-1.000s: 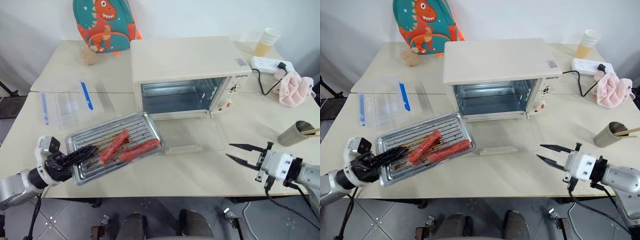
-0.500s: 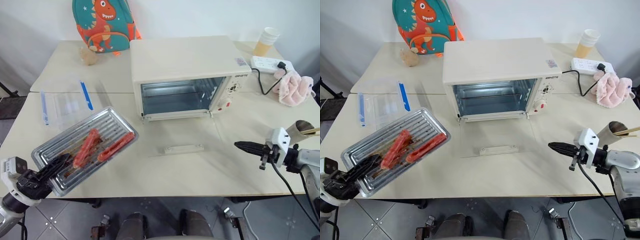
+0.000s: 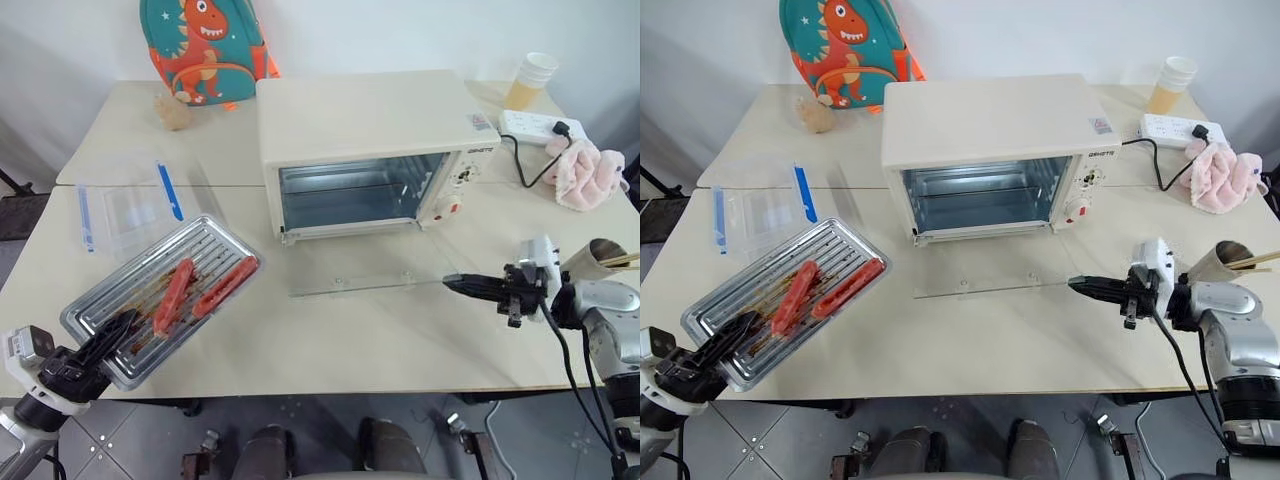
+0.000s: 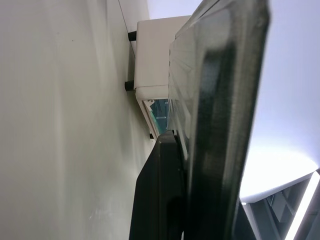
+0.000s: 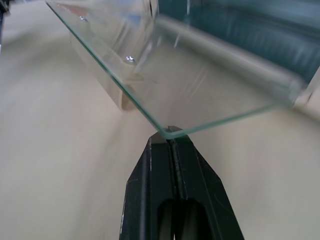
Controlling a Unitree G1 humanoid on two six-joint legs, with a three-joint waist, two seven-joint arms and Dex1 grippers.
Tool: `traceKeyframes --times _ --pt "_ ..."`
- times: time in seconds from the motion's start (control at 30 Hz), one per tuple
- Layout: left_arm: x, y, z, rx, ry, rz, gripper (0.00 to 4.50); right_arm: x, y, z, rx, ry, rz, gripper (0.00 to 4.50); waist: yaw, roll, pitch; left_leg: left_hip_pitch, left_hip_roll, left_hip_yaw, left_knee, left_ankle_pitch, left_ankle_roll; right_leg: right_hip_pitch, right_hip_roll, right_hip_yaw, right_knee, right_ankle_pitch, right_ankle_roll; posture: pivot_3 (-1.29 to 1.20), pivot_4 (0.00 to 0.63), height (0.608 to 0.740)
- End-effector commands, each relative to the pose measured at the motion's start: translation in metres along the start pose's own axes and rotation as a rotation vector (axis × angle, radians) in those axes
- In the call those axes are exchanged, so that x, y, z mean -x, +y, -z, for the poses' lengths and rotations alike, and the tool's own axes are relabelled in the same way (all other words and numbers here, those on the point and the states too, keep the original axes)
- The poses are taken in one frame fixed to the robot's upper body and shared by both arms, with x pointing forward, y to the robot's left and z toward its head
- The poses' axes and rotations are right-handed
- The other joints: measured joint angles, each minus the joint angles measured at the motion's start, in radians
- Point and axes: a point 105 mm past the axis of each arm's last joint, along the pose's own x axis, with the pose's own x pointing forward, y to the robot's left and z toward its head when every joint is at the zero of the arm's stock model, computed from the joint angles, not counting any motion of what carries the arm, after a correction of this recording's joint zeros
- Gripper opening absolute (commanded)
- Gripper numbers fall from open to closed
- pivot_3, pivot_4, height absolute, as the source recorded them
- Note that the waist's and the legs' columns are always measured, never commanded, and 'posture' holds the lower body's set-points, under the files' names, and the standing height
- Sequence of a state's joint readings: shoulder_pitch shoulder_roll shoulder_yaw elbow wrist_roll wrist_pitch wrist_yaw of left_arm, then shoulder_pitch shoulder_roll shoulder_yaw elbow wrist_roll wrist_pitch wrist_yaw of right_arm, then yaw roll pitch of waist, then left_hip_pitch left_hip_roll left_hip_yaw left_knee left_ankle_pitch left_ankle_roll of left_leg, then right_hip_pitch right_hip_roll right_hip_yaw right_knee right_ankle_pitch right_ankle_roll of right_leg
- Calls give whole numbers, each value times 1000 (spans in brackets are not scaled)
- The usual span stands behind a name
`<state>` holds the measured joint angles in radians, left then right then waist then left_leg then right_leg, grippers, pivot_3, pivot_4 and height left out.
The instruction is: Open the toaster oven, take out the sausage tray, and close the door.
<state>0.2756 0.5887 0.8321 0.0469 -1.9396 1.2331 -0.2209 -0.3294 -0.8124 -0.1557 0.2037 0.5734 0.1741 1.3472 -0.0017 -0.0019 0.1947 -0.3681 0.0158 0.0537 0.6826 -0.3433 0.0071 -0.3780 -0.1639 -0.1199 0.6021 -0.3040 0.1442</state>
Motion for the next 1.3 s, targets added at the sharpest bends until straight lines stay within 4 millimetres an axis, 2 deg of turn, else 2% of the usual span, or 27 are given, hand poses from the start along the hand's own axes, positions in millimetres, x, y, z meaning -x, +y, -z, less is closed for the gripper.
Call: traceKeyframes --times 0.03,0.23,0.43,0.53,0.7,0.8,0.93,1.03,1.1,1.13,1.17,1.3 --pt "5 -14 -12 -36 -43 49 0 4 -4 -32 67 -52 22 24 0 0 0 0 0 0 0 0 0 0 0 0 0 0 0 0 150 740" --pt "2 -16 -8 -34 -13 56 0 -5 -15 -56 111 -118 56 24 0 0 0 0 0 1 0 0 0 0 0 1 0 0 0 0 150 740" --pt "0 -14 1 -20 46 46 0 -10 -28 -70 118 -187 96 24 0 0 0 -1 0 1 0 -1 -1 -1 0 0 0 0 0 0 150 740" --pt "-5 -16 8 -22 99 56 0 -9 -28 -70 122 -182 94 24 2 0 0 -1 0 0 0 -1 0 -2 0 0 0 0 0 0 150 740" --pt "-33 -18 38 -16 317 61 0 -1 -27 -57 76 -122 150 24 5 0 0 -2 -1 0 0 -1 0 -1 0 0 0 0 0 0 150 740" --pt "-50 -12 53 -1 452 31 0 7 -7 -55 -30 -146 95 24 4 0 0 -2 -1 0 -1 -1 0 -2 0 0 0 0 0 0 150 740" --pt "-72 -8 65 18 581 26 0 9 32 -49 -59 -141 13 799 6 2 1 -2 -2 0 -1 -1 0 -2 0 0 2 0 0 0 150 740" --pt "-107 -6 84 5 723 53 0 13 63 -42 15 -155 15 1647 20 2 1 -1 -2 0 -1 -1 0 -2 1 0 3 0 0 0 150 740" --pt "-123 -2 95 -20 789 40 0 15 74 -35 10 -129 24 2346 31 2 1 -1 -2 2 0 -1 0 -1 2 -1 2 0 1 0 150 740" --pt "-129 -2 99 -19 814 44 0 17 79 -37 31 -179 23 2507 30 2 1 -1 -3 5 0 -1 0 0 2 0 2 0 1 0 150 740" --pt "-137 2 105 -24 843 36 0 20 85 -35 41 -190 16 2957 30 1 1 -1 -3 9 0 -1 0 -1 2 2 0 0 1 0 150 740" --pt "-160 7 126 -39 942 32 0 30 101 -30 -10 -191 -34 4249 25 1 1 0 -3 13 0 -1 1 -1 2 3 -1 1 2 0 150 740"
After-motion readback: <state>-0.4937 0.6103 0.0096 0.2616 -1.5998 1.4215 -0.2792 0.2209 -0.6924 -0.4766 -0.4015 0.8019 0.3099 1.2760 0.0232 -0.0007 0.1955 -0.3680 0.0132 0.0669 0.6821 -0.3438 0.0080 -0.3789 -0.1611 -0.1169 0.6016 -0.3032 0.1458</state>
